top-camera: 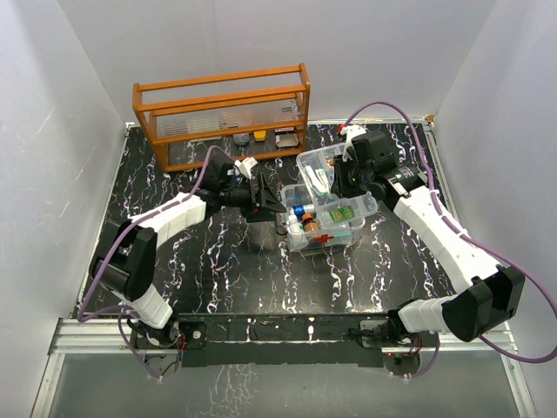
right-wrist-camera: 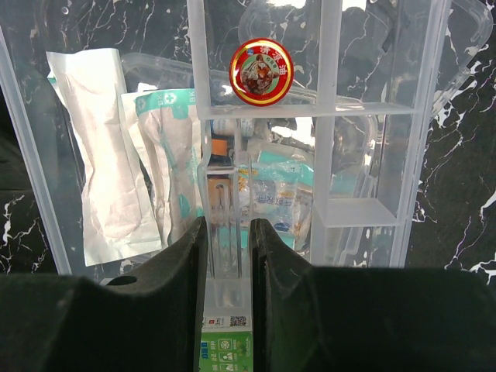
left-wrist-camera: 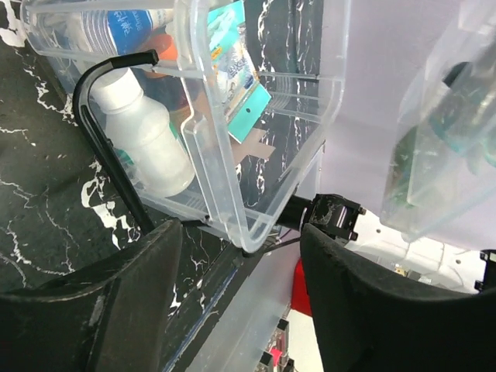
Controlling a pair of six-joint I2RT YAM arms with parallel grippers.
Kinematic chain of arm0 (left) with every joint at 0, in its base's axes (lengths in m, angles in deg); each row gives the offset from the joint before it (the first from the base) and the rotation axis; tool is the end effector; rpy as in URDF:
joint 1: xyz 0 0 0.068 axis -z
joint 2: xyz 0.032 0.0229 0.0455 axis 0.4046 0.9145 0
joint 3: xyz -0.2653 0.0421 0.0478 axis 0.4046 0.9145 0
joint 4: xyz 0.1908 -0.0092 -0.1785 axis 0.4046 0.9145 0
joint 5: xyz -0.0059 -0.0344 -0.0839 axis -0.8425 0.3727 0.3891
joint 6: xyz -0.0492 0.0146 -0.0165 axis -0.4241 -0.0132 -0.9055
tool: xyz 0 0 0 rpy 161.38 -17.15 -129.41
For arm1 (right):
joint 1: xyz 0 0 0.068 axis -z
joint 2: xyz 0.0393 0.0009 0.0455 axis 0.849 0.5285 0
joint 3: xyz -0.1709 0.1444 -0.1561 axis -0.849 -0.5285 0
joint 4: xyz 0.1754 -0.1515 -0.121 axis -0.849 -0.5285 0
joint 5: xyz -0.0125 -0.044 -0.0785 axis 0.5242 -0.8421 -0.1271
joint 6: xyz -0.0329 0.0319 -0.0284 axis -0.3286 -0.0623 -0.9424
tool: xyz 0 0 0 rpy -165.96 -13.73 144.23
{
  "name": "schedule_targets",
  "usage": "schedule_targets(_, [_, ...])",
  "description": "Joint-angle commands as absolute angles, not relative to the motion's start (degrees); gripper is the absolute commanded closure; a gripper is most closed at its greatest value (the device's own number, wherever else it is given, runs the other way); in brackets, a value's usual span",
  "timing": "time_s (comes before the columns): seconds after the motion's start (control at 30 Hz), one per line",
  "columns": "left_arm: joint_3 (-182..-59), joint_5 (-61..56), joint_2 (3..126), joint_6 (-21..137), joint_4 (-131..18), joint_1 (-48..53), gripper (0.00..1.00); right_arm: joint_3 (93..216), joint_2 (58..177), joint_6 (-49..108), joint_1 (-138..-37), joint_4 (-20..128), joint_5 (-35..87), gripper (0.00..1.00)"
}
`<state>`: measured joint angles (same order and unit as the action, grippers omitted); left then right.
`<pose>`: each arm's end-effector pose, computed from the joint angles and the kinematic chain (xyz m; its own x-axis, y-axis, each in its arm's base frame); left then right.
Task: Organize the medicine kit
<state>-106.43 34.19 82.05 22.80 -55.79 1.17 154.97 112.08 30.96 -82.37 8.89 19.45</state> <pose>0.3073 -0.1713 0.2346 -0.9452 -0.1285 -0.3002 0.2181 0.4357 -0.8732 0.2518 0.1145 0.3533 -0.7039 -0.1629 -0.6914 -0.3293 0.9373 0.1145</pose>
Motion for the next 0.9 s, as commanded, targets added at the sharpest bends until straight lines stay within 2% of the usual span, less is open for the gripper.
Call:
schedule_targets(0.0, [-108.3,30.2,84.2,18.2,-58.1,3.4,0.42,155.3,109.9,31.9,-82.4,13.7,18.3,0.99])
schedule_targets(0.23, [-108.4,30.6,88.2,16.3,-61.6,5.3,0.53,154.4,109.9,31.6,-82.4,14.8,18.2,0.99])
schedule_targets(0.33, [-109.1,29.8,88.9,16.8,-61.1,5.3,0.62,154.2,110.2,30.7,-82.4,15.0,19.2,0.99])
schedule_targets(0.47, [-110.9,28.1,89.2,20.7,-56.4,5.2,0.81,154.5,110.8,29.0,-82.4,15.2,19.8,0.99])
schedule_targets(0.57, [-111.9,27.5,88.9,23.7,-52.3,5.2,0.9,155.0,111.1,27.7,-82.4,14.9,20.6,0.99])
schedule_targets(0.67, [-112.1,27.1,87.8,27.3,-48.2,4.5,0.94,155.4,111.3,26.4,-82.4,14.3,21.6,0.99])
schedule_targets(0.87, [-112.4,29.5,84.4,35.5,-38.6,0.8,0.96,155.7,111.5,23.1,-82.5,13.3,25.0,0.99])
